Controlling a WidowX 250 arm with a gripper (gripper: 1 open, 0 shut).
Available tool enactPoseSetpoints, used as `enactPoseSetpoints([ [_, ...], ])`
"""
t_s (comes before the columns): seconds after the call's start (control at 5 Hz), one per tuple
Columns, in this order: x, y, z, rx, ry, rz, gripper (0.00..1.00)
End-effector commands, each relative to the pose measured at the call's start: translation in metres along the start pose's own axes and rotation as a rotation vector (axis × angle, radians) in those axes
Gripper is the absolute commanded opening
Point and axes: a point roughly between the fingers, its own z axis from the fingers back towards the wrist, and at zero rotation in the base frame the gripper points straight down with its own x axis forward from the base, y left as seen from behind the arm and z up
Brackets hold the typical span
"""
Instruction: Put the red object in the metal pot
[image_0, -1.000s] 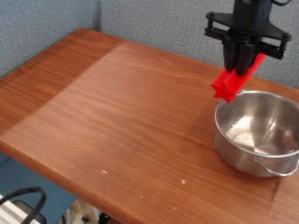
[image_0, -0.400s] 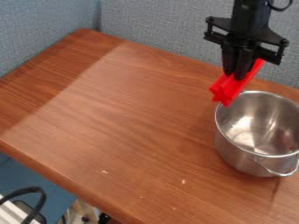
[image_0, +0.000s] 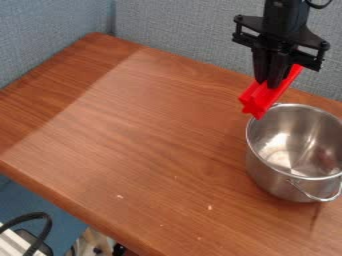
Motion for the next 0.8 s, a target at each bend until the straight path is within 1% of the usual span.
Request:
enactPoseSetpoints([
  [0.0,-0.004,-0.015,0.025,-0.032,-0.097,-0.021,0.0],
  [0.2,-0.002,-0.025,0.021,-0.046,-0.115,-0.027,0.0],
  [0.4,-0.002,-0.031,0.016,-0.051,-0.13,-0.028,0.0],
  [0.6,-0.001,-0.036,0.009,-0.05,-0.142,-0.028,0.0],
])
